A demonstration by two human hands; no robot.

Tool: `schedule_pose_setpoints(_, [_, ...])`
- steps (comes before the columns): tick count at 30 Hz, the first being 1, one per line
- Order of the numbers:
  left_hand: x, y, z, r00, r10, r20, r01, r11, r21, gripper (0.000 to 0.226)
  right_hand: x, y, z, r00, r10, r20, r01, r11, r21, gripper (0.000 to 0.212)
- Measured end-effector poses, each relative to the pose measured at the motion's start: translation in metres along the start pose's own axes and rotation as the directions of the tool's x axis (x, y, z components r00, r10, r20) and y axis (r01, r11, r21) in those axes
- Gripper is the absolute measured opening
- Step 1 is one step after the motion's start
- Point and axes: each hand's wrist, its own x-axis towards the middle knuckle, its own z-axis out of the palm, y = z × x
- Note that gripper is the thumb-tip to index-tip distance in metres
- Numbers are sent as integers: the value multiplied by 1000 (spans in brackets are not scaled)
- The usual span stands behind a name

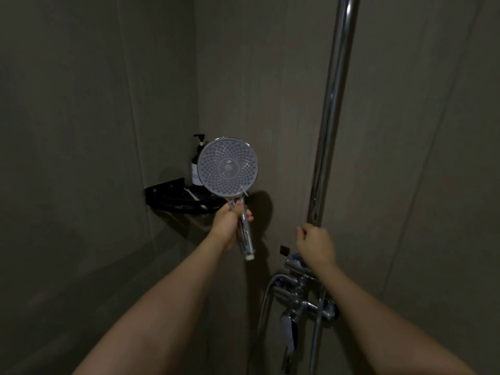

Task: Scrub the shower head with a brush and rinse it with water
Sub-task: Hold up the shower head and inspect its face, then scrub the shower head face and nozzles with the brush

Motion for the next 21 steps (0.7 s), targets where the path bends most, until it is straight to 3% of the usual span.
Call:
schedule_pose_setpoints(2, [3, 11, -8, 1000, 22, -10, -22, 1000, -8, 24, 2, -30, 5, 990, -138, -35, 137, 990, -43, 27])
schedule_pose_setpoints(5, [10, 31, -26, 999, 51, -19, -52, 999, -18, 23, 17, -86, 15, 971, -234, -53, 238, 964, 115, 25])
schedule_pose_setpoints(10, [31, 73, -71, 989, 132, -70, -130, 991, 24, 22, 68, -163, 39, 988, -144, 65, 117, 945, 306, 23])
schedule_pose_setpoints(17, [70, 113, -139, 981, 159, -112, -153, 986, 65, 22, 115, -226, 92, 929, -51, 366, 55, 998, -2, 37])
schedule_pose_setpoints(21, [94, 124, -167, 984, 142, -107, -133, 987, 93, 21, 122, -246, 122, 882, 52, 468, -28, 998, -57, 45])
